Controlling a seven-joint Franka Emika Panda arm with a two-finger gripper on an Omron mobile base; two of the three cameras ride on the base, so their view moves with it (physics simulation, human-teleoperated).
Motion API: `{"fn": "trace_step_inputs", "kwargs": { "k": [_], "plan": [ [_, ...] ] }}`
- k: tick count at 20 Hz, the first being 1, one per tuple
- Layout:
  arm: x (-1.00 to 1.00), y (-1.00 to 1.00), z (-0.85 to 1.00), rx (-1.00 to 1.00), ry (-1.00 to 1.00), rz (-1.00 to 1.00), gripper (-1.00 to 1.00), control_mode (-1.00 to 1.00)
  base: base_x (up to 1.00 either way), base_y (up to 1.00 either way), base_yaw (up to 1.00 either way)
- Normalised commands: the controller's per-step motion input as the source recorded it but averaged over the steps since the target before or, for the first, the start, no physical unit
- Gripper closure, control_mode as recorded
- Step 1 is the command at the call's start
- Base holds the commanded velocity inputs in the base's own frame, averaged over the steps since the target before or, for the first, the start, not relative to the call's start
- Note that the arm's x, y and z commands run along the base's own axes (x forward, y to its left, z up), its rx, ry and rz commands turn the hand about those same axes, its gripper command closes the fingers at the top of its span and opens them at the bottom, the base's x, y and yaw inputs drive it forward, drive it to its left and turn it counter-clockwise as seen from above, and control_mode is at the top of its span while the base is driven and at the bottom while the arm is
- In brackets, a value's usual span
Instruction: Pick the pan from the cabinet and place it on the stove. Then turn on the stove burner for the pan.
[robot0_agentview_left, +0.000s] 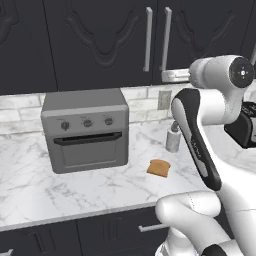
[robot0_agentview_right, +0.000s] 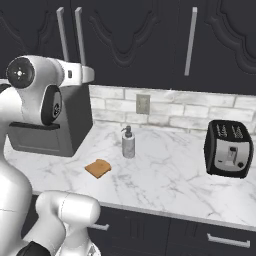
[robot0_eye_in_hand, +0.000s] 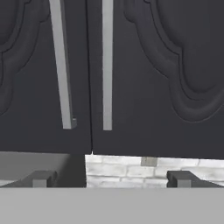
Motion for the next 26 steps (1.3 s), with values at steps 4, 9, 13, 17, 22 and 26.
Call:
{"fn": "trace_step_inputs", "kwargs": {
  "k": [4,9,13,17,22,26],
  "plan": [
    [0.12,0.00,0.32,0.02,-0.20,-0.02,-1.00,-1.00,0.00,0.00,0.00],
    [0.17,0.00,0.34,0.01,-0.16,-0.03,-1.00,-1.00,0.00,0.00,0.00],
    [0.34,0.00,0.05,0.00,-0.13,-0.03,-1.00,-1.00,0.00,0.00,0.00],
    [0.32,0.00,-0.01,0.00,-0.16,-0.02,-1.00,-1.00,0.00,0.00,0.00],
    [0.30,0.00,0.00,0.00,-0.15,-0.01,-1.00,-1.00,0.00,0.00,0.00],
    [0.34,0.00,0.00,0.00,-0.08,0.00,-1.00,-1.00,0.00,0.00,0.00]
  ]
}}
